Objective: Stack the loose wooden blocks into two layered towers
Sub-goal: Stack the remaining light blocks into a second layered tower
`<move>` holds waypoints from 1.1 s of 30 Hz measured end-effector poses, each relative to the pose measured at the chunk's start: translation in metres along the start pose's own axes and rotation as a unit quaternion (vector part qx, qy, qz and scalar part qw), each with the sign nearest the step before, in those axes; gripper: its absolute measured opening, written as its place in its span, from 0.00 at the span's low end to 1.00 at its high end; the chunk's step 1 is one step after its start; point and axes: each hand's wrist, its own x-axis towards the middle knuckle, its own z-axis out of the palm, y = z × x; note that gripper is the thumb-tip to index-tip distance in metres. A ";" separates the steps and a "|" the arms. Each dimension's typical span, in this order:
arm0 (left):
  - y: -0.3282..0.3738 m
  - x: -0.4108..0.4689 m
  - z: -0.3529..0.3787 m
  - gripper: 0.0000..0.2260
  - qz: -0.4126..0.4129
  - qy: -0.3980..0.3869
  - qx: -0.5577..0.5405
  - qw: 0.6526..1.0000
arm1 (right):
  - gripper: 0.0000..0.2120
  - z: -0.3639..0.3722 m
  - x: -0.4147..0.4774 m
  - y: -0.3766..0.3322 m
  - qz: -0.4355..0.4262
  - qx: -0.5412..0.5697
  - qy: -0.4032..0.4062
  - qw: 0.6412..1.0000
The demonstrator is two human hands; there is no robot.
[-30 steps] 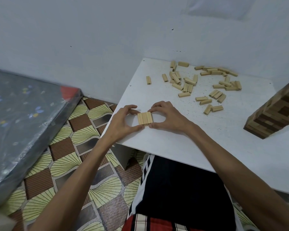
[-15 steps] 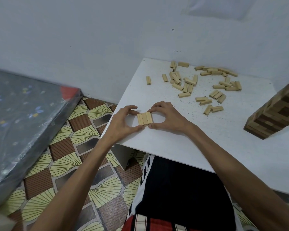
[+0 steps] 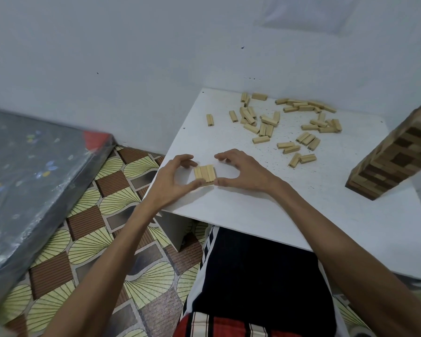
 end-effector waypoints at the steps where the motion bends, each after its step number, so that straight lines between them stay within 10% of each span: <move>1: 0.001 0.001 -0.001 0.29 -0.003 0.002 -0.007 1.000 | 0.32 -0.002 -0.002 0.000 -0.001 -0.009 0.003 1.000; 18: 0.102 0.064 0.068 0.12 0.122 -0.101 0.047 0.986 | 0.15 -0.073 -0.068 0.033 0.079 -0.142 0.123 0.979; 33: 0.134 0.146 0.163 0.16 0.119 -0.118 0.115 0.979 | 0.31 -0.116 -0.081 0.096 0.171 -0.284 0.098 0.938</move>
